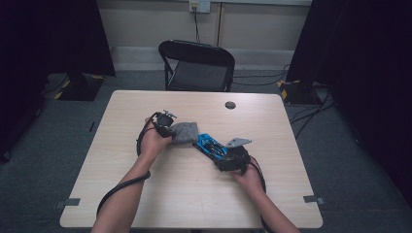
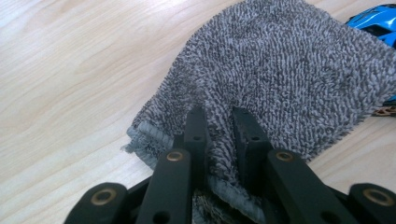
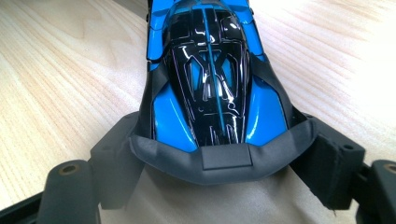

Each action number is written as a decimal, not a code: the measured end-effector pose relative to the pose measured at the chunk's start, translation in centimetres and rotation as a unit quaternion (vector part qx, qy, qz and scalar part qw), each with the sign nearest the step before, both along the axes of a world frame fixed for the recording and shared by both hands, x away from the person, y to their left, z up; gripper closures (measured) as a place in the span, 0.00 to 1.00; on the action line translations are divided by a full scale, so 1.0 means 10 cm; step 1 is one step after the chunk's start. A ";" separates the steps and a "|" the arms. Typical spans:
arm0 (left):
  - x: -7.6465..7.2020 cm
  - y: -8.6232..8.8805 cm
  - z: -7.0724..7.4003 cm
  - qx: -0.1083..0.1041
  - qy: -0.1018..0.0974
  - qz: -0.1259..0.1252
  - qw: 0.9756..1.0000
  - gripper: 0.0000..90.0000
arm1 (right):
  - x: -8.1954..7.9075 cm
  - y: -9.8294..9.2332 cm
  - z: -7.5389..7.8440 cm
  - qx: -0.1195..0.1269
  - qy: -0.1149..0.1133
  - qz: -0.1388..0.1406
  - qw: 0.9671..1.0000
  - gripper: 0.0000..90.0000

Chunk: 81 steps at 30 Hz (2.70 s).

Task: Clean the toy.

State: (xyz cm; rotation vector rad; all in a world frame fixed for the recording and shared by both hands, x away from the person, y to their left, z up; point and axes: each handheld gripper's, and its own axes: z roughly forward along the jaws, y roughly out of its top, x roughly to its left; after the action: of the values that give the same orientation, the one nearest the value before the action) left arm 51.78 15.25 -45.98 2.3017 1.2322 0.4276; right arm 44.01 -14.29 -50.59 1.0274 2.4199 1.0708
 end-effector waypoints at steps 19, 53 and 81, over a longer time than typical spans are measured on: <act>-0.25 0.39 0.09 -0.027 -0.013 0.020 0.999 0.86 | -0.01 0.00 0.00 0.008 0.007 -0.003 1.000 0.23; -0.81 0.22 0.21 -0.070 -0.020 -0.067 0.995 0.86 | 0.19 0.12 0.42 0.016 -0.005 0.008 1.000 0.35; -1.32 -0.48 0.04 -0.127 0.034 -0.203 0.970 0.86 | 0.36 0.38 0.26 -0.006 0.007 0.018 1.000 0.47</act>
State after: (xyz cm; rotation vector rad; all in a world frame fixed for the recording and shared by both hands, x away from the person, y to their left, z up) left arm 38.55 10.40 -45.55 2.2787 0.7600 0.0410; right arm 47.58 -10.46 -47.97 0.9936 2.4617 1.0635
